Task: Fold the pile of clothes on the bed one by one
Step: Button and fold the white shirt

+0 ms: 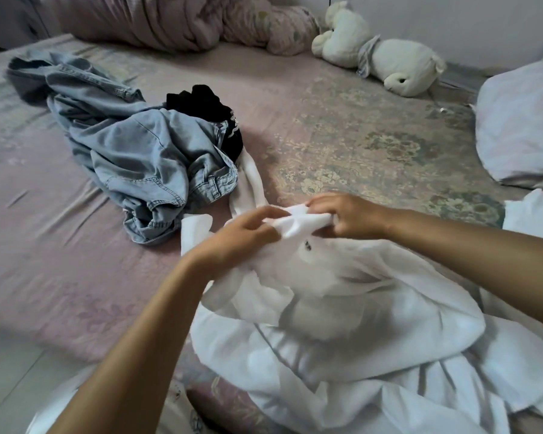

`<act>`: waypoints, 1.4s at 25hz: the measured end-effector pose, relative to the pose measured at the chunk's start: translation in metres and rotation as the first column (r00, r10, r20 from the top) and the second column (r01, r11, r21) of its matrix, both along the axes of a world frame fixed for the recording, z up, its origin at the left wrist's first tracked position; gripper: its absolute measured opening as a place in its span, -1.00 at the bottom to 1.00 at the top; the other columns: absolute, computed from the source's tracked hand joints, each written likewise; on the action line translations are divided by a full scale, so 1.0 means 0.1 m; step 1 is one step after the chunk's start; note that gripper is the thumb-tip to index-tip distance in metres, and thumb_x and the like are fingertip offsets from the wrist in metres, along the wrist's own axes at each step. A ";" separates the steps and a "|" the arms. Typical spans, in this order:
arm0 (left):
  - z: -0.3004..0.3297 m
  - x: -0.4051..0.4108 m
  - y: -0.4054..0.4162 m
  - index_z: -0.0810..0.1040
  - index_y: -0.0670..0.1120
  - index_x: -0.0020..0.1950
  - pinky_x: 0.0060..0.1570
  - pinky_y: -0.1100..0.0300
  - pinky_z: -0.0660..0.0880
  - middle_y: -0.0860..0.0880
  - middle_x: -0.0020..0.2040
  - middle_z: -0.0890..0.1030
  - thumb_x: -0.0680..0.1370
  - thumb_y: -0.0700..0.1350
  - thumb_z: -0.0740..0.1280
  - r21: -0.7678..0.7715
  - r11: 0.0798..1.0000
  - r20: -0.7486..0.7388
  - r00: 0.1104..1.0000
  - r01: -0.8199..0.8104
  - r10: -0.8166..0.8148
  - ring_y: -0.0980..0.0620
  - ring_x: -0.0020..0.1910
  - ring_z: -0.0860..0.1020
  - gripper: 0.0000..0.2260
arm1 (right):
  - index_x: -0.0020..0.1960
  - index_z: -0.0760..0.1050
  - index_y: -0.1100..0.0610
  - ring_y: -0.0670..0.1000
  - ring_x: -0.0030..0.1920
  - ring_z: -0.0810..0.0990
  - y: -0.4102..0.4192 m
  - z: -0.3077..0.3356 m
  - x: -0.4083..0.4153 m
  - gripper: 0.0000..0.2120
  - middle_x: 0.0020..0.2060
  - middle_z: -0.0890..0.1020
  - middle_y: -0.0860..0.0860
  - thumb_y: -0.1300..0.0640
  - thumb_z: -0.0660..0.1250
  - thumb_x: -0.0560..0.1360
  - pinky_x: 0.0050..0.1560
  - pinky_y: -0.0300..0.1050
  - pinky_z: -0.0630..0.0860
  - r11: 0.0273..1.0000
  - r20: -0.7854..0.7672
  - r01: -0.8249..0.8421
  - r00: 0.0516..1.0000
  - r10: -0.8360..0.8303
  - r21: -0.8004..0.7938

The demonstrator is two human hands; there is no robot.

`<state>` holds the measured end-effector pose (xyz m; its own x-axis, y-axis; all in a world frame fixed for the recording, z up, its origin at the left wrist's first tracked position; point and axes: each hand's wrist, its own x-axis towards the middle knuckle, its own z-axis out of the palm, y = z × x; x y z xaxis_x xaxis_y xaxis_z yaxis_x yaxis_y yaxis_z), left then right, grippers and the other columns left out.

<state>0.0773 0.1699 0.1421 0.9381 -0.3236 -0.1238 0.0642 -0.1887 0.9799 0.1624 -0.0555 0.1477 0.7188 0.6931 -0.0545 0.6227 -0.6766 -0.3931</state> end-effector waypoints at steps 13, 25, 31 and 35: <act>1.39 0.32 -0.10 0.43 0.02 0.31 -0.18 0.18 0.37 0.00 -0.17 0.50 0.39 0.08 0.48 0.599 0.779 0.564 0.789 -0.186 -0.245 -0.01 -0.20 0.49 -0.47 | 0.19 0.42 0.01 0.03 -0.05 0.53 -1.05 1.61 -0.34 -0.62 -0.06 0.56 -0.02 0.04 0.45 0.43 -0.12 -0.10 0.37 0.944 0.223 0.289 0.942 -0.250 -0.161; 3.82 0.74 -0.79 0.37 -0.09 0.13 -0.36 0.18 0.35 -0.11 -0.31 0.50 0.63 -0.05 0.19 0.385 0.768 0.921 0.262 -0.512 -0.287 0.02 -0.47 0.35 -0.86 | 0.26 0.47 -0.04 0.04 -0.30 0.52 -1.88 3.83 -0.68 -0.38 -0.06 0.38 -0.06 -0.40 -0.04 0.46 -0.23 -0.15 0.38 0.964 0.824 0.256 0.530 -0.202 0.072; 4.65 0.78 -0.94 0.49 0.04 -0.25 -0.37 0.24 0.31 -0.08 -0.34 0.50 0.56 -0.25 0.28 0.232 0.921 0.923 0.371 -0.314 -0.106 0.11 -0.41 0.37 -0.75 | 0.04 0.42 -0.02 0.05 -0.54 0.36 -2.10 4.54 -0.66 -0.60 -0.11 0.33 0.00 -0.28 -0.01 0.57 -0.53 -0.20 0.35 0.971 0.956 0.221 0.291 0.026 -0.094; 4.92 0.81 -1.01 0.52 -0.06 -0.27 -0.37 0.14 0.36 0.01 -0.23 0.44 0.56 0.34 -0.05 0.323 0.586 0.803 -0.112 -0.743 -0.585 -0.08 -0.42 0.47 -0.41 | -0.12 0.51 0.11 0.06 -0.55 0.40 -2.21 4.98 -0.59 -0.52 -0.18 0.46 0.03 -0.23 0.01 0.58 -0.58 -0.19 0.33 0.964 0.995 0.256 0.083 0.057 -0.076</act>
